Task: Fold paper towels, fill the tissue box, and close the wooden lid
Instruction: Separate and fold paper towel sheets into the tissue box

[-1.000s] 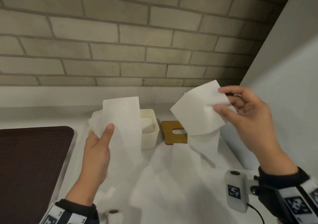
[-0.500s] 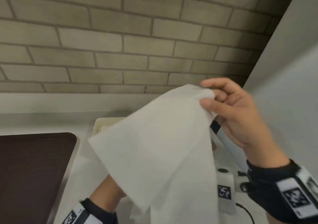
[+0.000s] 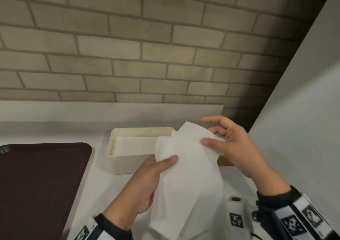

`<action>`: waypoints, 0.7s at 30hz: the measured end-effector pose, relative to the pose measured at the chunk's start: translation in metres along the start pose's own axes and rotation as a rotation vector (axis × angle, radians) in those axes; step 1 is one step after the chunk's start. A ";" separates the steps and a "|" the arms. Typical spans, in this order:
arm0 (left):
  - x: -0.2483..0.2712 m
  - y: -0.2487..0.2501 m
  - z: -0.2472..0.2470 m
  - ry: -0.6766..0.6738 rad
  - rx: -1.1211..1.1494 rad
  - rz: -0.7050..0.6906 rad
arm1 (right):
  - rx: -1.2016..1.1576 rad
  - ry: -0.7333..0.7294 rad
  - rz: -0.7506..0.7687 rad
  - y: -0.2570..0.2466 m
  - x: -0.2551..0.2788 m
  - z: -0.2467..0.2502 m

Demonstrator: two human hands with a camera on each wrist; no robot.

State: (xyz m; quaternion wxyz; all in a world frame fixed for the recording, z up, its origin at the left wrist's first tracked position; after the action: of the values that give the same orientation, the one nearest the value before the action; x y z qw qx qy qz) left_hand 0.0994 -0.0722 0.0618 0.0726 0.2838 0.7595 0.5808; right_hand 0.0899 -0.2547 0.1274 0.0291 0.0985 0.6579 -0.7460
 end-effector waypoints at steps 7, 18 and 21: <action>-0.008 -0.003 0.014 0.118 0.064 -0.088 | -0.059 0.032 -0.239 0.041 0.033 -0.001; -0.017 -0.027 0.016 0.222 0.155 -0.026 | -0.032 0.299 0.020 -0.030 0.041 0.044; -0.019 -0.033 0.009 0.221 0.177 0.033 | -0.365 0.175 0.208 -0.066 0.037 0.031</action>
State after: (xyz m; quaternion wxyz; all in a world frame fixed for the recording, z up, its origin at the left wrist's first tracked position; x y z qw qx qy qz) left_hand 0.1072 -0.0798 0.0241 -0.0462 0.2357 0.8064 0.5404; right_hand 0.0393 -0.2735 0.1882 0.0659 0.2233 0.7685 -0.5960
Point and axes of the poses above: each hand's wrist, its own x-axis away from the middle knuckle, its own z-axis out of the back of the hand, y = z × x, the point moved 4 cm from there along -x, towards the middle knuckle, and after that the axes turned 12 degrees about -x, right-handed, at the moved point
